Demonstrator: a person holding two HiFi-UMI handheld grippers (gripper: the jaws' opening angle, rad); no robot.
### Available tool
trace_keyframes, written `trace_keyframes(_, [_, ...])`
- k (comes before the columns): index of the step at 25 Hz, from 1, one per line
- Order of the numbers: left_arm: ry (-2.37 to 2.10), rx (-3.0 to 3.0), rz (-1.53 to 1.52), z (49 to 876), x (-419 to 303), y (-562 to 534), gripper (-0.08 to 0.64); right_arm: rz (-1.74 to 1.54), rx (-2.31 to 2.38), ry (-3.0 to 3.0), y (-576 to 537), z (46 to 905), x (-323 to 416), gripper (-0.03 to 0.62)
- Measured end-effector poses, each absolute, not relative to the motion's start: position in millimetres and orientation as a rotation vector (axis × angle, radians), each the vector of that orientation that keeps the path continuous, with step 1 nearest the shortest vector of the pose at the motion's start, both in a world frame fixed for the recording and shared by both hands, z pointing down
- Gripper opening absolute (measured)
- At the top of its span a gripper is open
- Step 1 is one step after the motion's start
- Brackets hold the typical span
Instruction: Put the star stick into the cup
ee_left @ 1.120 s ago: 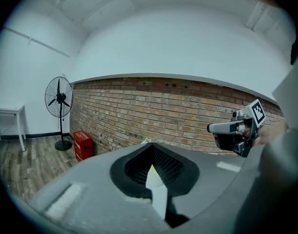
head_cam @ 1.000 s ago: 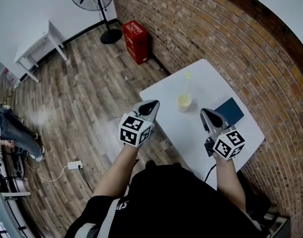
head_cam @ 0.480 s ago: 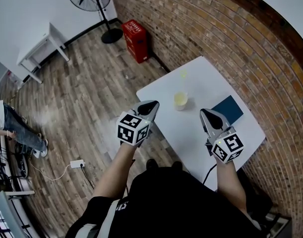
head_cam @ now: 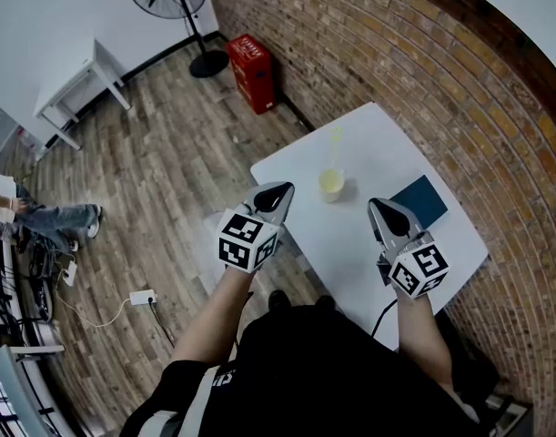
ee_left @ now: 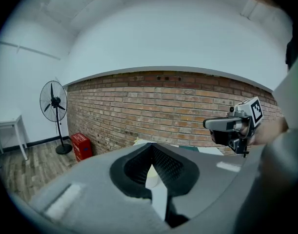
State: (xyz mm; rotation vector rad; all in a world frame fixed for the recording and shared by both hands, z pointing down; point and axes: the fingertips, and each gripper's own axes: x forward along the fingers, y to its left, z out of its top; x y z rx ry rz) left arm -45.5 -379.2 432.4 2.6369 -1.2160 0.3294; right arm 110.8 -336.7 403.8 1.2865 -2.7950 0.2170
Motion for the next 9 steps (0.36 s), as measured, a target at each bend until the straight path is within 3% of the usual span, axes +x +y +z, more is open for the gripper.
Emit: trace_keyframes(9, [-1.262, 2.593, 0.235, 428.6, -61.0, -381.5, 0.006, 0.218, 1.319, -2.796, -338.4, 404.3, 112.1, -0.002])
